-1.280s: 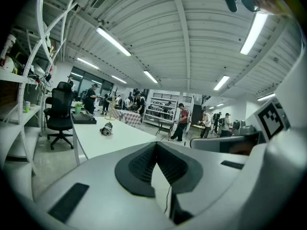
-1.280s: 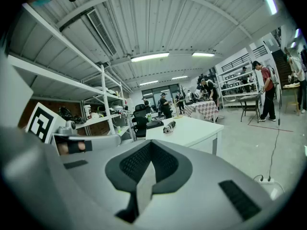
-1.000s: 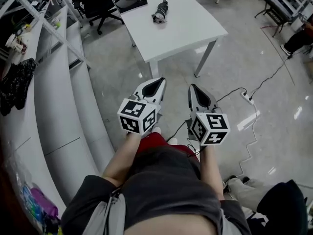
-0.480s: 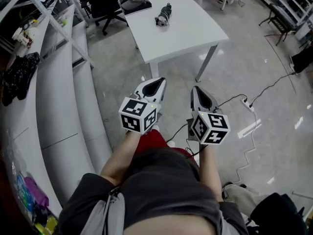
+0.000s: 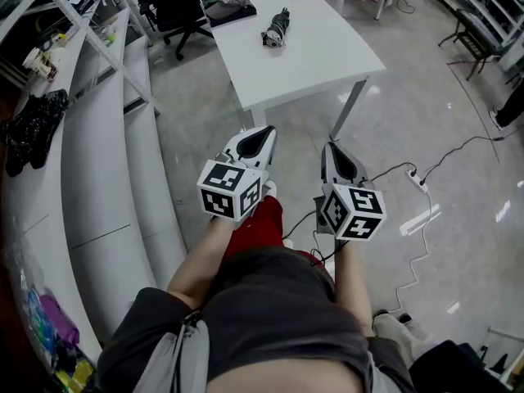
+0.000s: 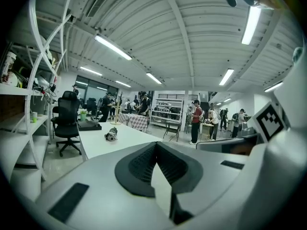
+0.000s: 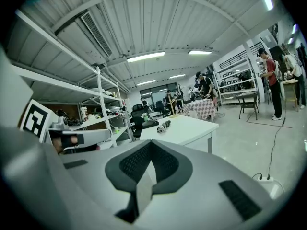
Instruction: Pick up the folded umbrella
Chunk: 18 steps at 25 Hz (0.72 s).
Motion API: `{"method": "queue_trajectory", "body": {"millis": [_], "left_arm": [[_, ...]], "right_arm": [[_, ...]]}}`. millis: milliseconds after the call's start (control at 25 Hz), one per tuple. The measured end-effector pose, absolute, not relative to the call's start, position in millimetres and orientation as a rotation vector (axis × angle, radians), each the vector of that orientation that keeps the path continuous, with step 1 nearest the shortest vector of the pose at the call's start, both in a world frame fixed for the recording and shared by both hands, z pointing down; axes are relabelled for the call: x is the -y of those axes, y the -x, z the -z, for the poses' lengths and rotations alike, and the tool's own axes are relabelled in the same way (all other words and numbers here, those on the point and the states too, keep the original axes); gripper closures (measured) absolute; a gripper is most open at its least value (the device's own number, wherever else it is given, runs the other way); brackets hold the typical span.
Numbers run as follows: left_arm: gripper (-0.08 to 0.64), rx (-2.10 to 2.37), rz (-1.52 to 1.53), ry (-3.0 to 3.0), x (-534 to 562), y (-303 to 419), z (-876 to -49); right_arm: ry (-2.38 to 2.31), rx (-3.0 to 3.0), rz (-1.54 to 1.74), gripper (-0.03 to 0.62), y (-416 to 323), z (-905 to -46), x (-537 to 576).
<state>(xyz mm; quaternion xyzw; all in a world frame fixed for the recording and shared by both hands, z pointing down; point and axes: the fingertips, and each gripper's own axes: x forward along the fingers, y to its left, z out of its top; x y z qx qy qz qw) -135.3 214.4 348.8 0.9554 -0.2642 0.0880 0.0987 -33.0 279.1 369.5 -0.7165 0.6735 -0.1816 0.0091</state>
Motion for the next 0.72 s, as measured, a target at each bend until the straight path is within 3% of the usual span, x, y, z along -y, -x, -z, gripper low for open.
{"method": "queue_trajectory", "body": {"millis": [720], "left_arm": [[0.546, 0.822, -0.292, -2.780, -120.5, 91.7, -369.9]], "right_arm": [[2.266, -2.093, 0.662, 0.574, -18.4, -389.3, -198.2]]}}
